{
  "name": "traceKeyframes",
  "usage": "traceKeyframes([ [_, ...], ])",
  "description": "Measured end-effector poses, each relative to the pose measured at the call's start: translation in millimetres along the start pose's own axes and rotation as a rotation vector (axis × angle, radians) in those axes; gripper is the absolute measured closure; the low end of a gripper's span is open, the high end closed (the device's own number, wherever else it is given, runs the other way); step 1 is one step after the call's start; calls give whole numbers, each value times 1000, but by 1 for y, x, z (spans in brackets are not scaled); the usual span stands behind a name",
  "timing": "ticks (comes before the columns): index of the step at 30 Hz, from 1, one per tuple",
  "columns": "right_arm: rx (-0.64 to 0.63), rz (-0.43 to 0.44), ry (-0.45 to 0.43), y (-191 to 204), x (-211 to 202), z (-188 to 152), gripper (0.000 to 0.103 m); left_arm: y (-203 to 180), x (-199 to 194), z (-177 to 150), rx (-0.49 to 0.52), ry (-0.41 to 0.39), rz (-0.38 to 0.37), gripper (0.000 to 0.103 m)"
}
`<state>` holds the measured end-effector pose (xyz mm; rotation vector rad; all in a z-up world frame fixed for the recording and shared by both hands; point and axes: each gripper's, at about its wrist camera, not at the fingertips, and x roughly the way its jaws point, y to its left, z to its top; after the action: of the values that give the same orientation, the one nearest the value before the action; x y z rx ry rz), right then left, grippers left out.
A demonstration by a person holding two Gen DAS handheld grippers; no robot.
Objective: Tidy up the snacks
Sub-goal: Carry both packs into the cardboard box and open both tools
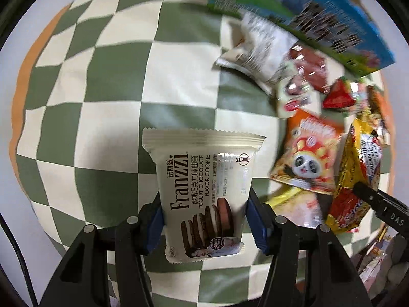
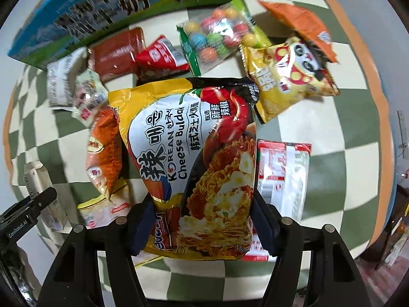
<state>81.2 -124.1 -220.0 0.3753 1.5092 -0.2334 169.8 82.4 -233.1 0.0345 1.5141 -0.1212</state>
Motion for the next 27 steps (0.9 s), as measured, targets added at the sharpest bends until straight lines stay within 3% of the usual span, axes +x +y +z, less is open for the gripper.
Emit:
traceKeyframes([
  [6, 0, 102, -102, -5, -77, -4, 33, -21, -70, 14, 5, -78, -122, 48],
  [11, -32, 173, -182, 15, -137, 27, 33, -42, -124, 67, 42, -144, -212, 48],
  [15, -71, 216, -227, 36, -163, 88, 33, -70, -156, 133, 86, -180, -211, 48],
  [19, -99, 192, -263, 52, -171, 156, 33, -88, -165, 202, 93, -180, -212, 48],
  [23, -108, 178, -259, 61, -161, 235, 33, -101, -148, 274, 87, -157, -180, 48],
  [27, -114, 158, -211, 71, -137, 294, 33, -107, -119, 325, 78, -112, -152, 48],
])
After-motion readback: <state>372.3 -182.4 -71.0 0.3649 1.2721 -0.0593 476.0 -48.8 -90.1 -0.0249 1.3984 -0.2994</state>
